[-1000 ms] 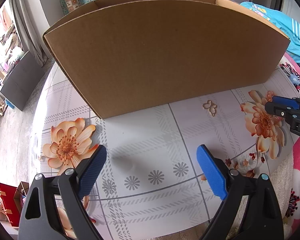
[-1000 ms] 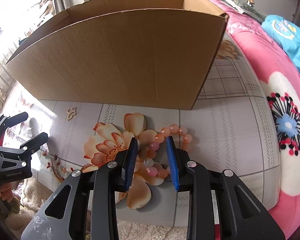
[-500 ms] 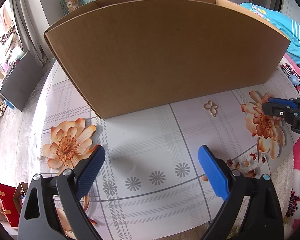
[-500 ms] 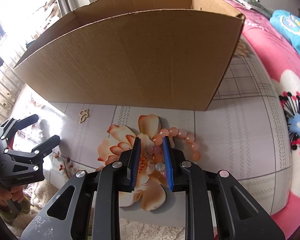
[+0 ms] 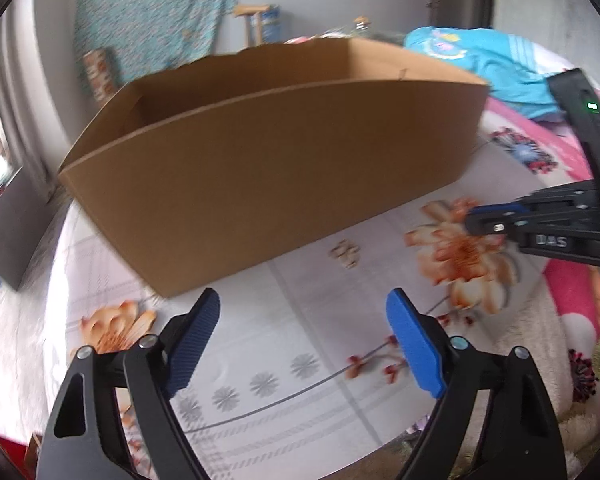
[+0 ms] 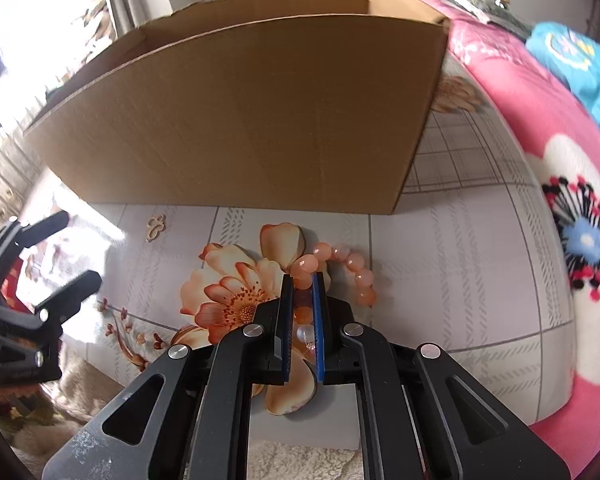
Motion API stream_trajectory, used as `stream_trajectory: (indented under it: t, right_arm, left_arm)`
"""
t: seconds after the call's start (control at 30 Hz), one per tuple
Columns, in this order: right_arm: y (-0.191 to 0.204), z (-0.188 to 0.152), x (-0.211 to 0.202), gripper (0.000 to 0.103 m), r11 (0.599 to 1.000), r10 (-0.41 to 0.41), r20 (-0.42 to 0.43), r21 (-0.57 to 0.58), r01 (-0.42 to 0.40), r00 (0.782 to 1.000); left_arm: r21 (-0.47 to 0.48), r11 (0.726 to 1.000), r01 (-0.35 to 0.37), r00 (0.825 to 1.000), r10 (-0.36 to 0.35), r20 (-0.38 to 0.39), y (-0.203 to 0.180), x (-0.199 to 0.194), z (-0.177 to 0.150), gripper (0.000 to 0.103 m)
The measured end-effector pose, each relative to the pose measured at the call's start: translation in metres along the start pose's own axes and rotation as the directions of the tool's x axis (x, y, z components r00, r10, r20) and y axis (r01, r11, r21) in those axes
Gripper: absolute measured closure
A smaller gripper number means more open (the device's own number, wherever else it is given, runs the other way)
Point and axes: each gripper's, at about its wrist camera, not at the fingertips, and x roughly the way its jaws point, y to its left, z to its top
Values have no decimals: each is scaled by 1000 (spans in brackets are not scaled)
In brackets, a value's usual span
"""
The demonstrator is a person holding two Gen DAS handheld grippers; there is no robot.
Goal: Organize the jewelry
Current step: 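Close the left tool on the gold butterfly charm while the right tool holds the bracelet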
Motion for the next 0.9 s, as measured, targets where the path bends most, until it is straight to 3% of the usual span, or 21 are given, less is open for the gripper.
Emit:
stream_trajectory:
  t: [0.23,0.4,0.7,0.9]
  right_arm:
    - [-24,0,-7,96,998,54,18,27,-55,998]
    - [-41,-3,-11,96,996,85,30,39,-86,996]
    - [-54,-8,-16,96,990,126,45,52,-128,991]
    - [-59,-3,-15,96,989,135,49,55,-137,990]
  left_arm:
    - [134,989,55,998,-54,-15,-22,19,15,51]
    - [119,991,68,995,-59,-76,-15,37,18,68]
    - [130,986,102,992,-91,-88,-15,44,26,88]
    - [149,983,104,992,-93,-82,-19,45,25,88]
